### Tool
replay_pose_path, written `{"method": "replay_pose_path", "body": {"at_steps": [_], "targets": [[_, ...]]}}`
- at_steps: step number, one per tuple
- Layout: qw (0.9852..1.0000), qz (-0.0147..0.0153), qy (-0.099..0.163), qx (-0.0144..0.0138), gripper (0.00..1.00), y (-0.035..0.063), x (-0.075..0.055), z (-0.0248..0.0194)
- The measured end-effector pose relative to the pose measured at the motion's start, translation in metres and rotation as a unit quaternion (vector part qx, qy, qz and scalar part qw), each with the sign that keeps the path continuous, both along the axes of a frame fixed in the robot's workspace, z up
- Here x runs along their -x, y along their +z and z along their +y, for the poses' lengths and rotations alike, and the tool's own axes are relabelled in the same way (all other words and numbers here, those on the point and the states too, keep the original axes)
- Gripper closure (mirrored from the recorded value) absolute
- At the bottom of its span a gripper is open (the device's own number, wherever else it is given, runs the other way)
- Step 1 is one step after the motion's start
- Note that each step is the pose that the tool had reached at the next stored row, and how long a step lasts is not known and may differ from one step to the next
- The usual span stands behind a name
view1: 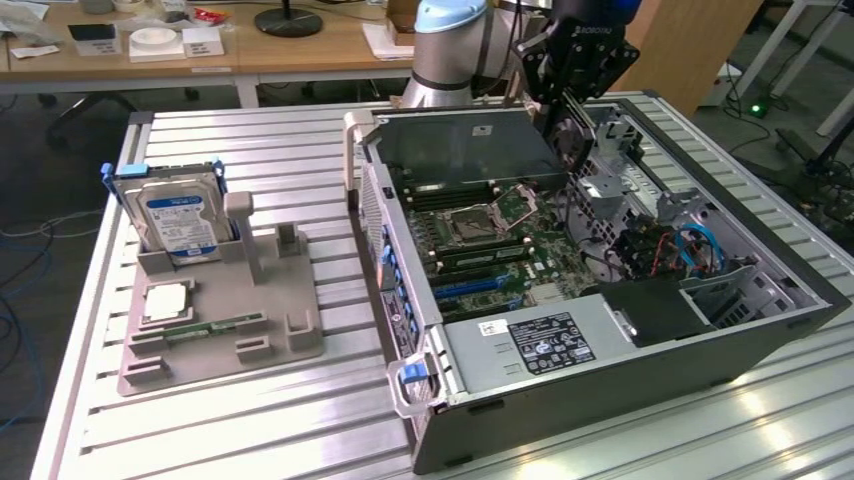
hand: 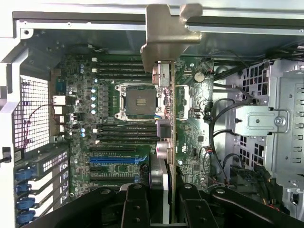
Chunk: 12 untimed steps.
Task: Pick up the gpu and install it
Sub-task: 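Pick up the gpu and move the gpu toward the slot, then insert the gpu into the slot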
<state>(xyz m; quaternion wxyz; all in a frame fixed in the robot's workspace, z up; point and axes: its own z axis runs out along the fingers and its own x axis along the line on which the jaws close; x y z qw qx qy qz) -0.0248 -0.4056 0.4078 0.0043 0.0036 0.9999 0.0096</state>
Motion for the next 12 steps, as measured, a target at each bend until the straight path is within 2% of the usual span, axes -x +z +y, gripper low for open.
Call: {"method": "replay_pose_path", "body": {"at_steps": [12], "targets": [[1.0,0.0,0.0,0.0,0.72,0.0,0.0,0.0]]}}
